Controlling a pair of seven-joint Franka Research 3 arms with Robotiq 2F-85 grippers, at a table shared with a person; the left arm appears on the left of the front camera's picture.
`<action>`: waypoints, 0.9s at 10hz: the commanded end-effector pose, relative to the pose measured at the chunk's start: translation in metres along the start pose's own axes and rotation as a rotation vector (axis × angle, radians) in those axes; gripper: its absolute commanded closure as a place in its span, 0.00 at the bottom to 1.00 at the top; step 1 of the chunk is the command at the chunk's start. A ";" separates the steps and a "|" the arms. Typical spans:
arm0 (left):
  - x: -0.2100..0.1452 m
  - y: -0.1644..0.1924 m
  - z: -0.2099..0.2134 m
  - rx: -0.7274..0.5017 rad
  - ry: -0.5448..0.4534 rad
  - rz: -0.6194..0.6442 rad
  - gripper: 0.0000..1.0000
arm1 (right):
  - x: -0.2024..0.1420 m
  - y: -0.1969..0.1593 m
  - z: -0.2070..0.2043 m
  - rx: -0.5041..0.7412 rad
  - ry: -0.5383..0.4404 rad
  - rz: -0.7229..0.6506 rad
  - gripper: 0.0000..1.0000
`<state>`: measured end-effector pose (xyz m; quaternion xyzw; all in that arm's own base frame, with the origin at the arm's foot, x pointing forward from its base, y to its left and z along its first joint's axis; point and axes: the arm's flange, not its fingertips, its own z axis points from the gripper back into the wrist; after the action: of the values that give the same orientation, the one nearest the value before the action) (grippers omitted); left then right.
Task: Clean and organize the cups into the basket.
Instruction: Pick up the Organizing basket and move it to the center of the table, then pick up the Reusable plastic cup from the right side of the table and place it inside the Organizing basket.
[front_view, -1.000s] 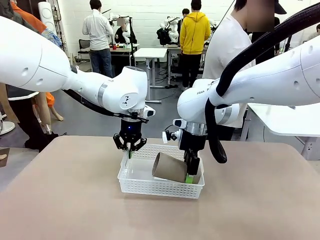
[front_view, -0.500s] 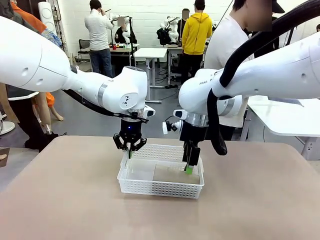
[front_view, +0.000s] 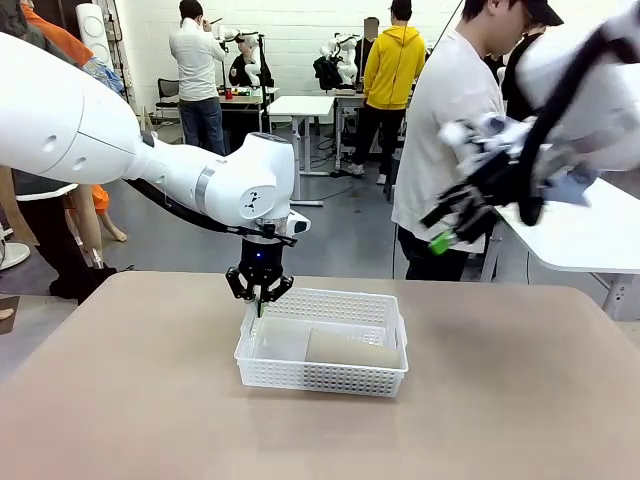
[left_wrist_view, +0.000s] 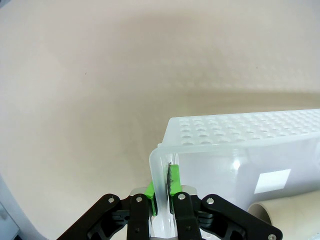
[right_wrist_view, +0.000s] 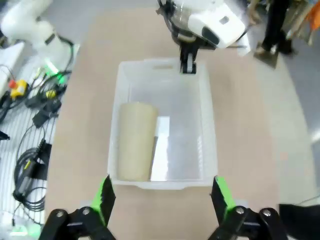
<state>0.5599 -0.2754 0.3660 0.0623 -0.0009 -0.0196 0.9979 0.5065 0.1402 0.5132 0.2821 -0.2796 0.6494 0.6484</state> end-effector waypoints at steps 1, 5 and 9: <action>0.000 0.001 0.000 0.011 -0.005 -0.004 1.00 | -0.068 0.029 0.039 -0.018 -0.178 0.010 0.00; 0.000 0.001 0.000 0.011 -0.005 -0.004 1.00 | -0.191 0.071 0.133 -0.180 -0.517 -0.038 0.00; 0.000 0.001 0.000 0.011 -0.005 -0.004 1.00 | -0.260 0.081 0.133 -0.151 -0.532 -0.112 0.00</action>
<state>0.5599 -0.2756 0.3658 0.0623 -0.0007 -0.0198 0.9979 0.4206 -0.1379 0.4222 0.4001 -0.4781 0.4871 0.6116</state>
